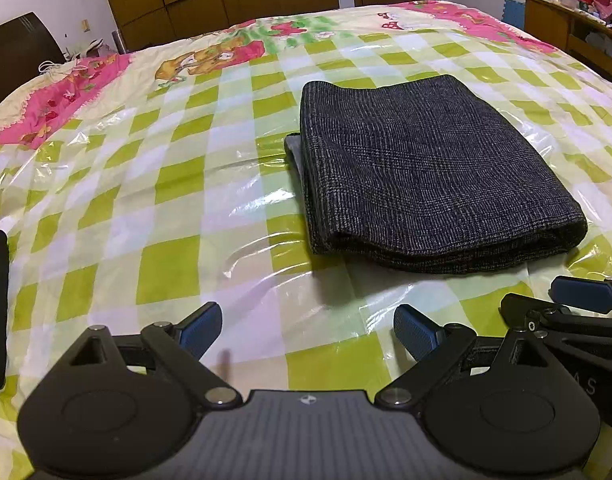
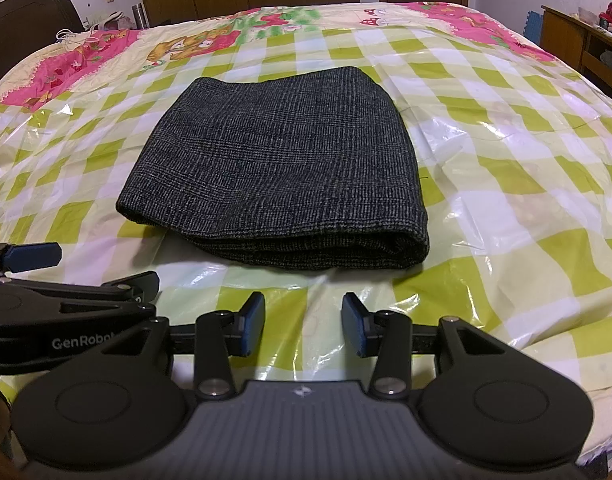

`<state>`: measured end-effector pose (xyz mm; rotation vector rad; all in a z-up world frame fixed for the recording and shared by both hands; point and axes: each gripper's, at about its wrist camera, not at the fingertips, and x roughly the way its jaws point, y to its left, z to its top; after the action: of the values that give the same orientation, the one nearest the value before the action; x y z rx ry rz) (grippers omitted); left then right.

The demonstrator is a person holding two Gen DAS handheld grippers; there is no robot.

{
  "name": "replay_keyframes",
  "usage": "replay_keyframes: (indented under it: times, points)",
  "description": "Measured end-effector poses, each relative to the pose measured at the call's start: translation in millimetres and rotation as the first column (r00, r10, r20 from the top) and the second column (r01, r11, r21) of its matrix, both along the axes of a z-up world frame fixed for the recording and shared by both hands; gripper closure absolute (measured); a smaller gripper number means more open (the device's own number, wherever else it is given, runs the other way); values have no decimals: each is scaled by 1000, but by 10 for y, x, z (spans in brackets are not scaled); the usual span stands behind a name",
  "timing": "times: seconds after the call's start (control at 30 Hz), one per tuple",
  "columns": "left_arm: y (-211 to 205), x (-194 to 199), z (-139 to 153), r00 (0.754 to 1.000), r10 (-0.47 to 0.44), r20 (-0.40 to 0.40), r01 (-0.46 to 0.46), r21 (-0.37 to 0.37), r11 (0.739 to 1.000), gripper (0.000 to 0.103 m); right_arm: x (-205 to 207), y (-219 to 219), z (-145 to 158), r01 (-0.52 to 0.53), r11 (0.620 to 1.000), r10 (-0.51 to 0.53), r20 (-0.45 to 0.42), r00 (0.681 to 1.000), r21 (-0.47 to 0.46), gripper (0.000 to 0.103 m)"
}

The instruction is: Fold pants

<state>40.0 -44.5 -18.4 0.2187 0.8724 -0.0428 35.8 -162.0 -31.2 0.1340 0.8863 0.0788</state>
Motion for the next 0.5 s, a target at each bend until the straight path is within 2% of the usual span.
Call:
replay_keyframes:
  times: [0.5]
  points:
    - [12,16,-13,1000,10,-15,-10,-16,1000,0,-1,3,-1,0,1000,0,0,1000,0,59]
